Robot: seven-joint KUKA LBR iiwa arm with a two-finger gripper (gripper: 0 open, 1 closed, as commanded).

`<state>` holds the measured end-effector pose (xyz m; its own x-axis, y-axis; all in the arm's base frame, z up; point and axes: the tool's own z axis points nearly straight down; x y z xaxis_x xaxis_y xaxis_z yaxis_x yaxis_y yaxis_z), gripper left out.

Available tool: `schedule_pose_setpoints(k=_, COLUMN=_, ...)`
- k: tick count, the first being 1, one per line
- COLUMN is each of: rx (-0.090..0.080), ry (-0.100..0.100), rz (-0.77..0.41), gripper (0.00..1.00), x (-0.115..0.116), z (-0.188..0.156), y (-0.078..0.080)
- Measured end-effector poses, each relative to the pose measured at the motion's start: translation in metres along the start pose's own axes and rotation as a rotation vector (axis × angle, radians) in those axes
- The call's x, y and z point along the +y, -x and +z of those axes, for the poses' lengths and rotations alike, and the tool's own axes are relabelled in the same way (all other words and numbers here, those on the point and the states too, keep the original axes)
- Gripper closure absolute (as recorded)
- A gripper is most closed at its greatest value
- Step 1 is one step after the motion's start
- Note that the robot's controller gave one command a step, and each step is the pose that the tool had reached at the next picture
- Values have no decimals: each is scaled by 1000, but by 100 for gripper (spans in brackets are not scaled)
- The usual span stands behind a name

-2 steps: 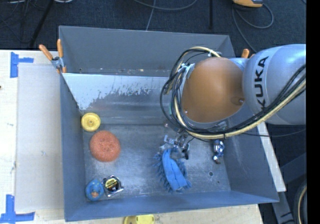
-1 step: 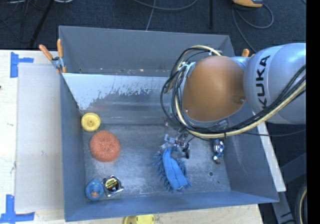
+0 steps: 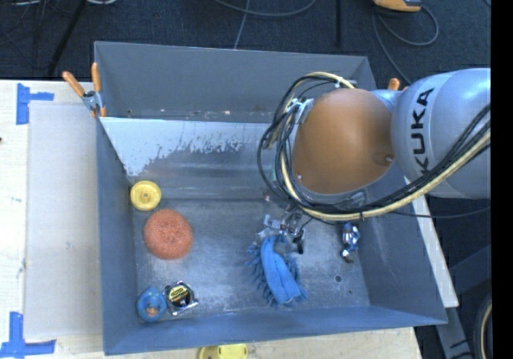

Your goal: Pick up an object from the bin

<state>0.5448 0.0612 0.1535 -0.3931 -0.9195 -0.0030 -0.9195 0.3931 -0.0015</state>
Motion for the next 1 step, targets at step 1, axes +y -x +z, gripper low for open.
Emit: schedule_pose_setpoints(k=1, rx=0, ry=1, rz=1, gripper=100, x=0, z=-1, y=0)
